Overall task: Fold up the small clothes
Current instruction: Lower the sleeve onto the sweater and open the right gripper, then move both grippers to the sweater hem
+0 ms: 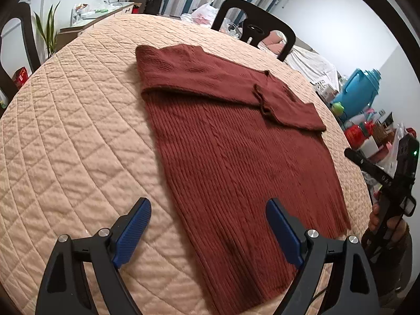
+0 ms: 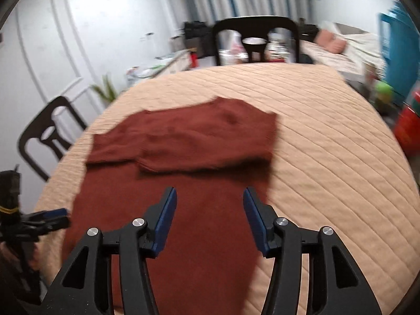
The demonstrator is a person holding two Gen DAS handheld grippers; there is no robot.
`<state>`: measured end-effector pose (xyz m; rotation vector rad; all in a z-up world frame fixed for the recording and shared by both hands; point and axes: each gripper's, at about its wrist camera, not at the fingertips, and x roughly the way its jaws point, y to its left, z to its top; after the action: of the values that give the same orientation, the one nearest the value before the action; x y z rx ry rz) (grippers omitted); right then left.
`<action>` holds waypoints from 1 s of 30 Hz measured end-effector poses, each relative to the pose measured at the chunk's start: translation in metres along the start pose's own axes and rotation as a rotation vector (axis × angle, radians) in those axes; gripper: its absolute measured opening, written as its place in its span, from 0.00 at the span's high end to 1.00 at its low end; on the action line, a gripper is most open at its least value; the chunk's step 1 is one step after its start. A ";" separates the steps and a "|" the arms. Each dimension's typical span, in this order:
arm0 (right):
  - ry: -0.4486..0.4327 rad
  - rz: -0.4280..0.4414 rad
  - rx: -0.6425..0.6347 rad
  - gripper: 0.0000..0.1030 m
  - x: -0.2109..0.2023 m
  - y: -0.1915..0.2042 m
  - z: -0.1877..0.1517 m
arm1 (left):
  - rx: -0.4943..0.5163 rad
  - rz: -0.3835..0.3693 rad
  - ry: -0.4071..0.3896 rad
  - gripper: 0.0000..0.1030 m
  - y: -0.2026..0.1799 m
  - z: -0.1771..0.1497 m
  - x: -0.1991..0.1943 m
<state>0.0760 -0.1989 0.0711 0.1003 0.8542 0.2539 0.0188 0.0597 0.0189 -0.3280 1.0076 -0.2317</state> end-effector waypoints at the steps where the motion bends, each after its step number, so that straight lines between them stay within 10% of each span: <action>1: 0.004 -0.014 0.011 0.48 -0.002 -0.005 -0.006 | 0.005 0.001 0.001 0.12 -0.001 -0.002 -0.001; 22: 0.079 -0.085 0.043 0.42 -0.022 -0.011 -0.079 | 0.063 0.081 0.019 0.13 -0.007 -0.046 -0.024; 30: 0.059 -0.067 0.053 0.42 -0.025 -0.011 -0.087 | 0.048 0.114 -0.004 0.28 -0.004 -0.052 -0.030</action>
<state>-0.0035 -0.2173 0.0301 0.1145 0.9211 0.1722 -0.0408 0.0581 0.0184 -0.2264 1.0113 -0.1524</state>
